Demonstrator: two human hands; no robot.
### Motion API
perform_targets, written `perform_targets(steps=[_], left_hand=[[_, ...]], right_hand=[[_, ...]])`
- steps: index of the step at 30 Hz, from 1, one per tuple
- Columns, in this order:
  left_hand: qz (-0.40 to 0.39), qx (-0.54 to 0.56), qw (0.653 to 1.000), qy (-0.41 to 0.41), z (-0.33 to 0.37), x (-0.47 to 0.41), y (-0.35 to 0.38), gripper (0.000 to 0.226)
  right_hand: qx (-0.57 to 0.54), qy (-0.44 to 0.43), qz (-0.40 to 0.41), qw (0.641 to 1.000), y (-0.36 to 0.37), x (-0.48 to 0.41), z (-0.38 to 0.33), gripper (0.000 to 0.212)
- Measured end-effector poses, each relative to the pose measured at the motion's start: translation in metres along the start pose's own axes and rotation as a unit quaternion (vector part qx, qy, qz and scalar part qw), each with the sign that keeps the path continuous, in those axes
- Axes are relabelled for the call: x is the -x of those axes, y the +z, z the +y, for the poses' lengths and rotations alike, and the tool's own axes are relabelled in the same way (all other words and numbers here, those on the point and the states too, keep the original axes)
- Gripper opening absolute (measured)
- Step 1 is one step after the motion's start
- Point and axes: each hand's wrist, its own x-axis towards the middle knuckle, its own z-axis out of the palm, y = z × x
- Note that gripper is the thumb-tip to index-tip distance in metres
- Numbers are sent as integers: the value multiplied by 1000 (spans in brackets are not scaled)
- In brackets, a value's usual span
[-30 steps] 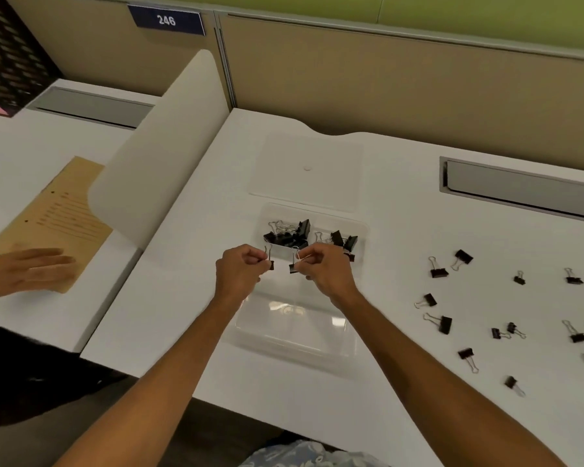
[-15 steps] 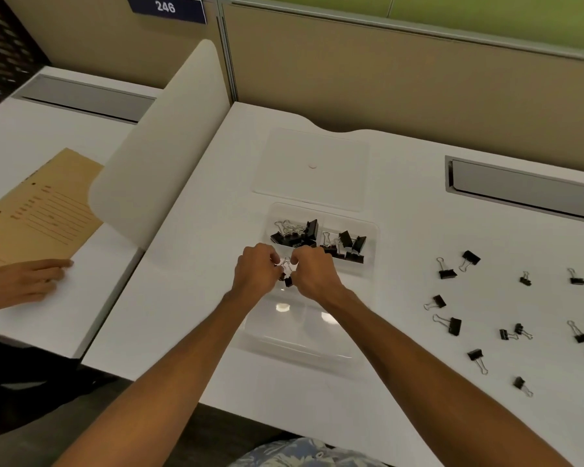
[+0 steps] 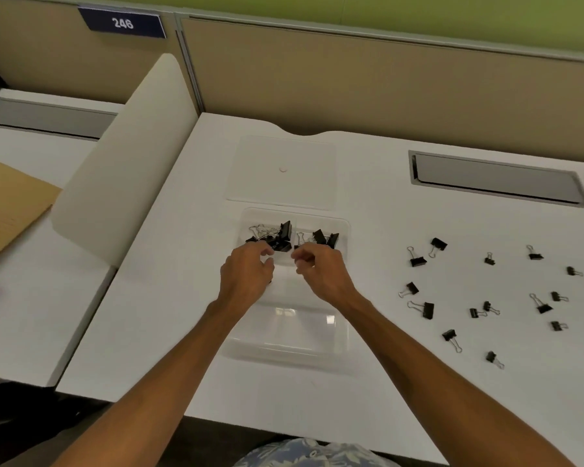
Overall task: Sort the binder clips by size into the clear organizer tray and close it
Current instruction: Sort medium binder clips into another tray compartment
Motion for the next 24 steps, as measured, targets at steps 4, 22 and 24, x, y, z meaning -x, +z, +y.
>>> perform_targets(steps=[4,22,24], left_hand=[[-5,30,999,44,39,7,25,18],[-77,22,992,98,187,44,159,18],[-79,25,992,91,197,46,172,18]], right_hand=[[-17,31,43,998,-36,17,29,18],[-37,106,99,989,-205,90,180,19],[-34,106,94,989,-221,93,194,19]])
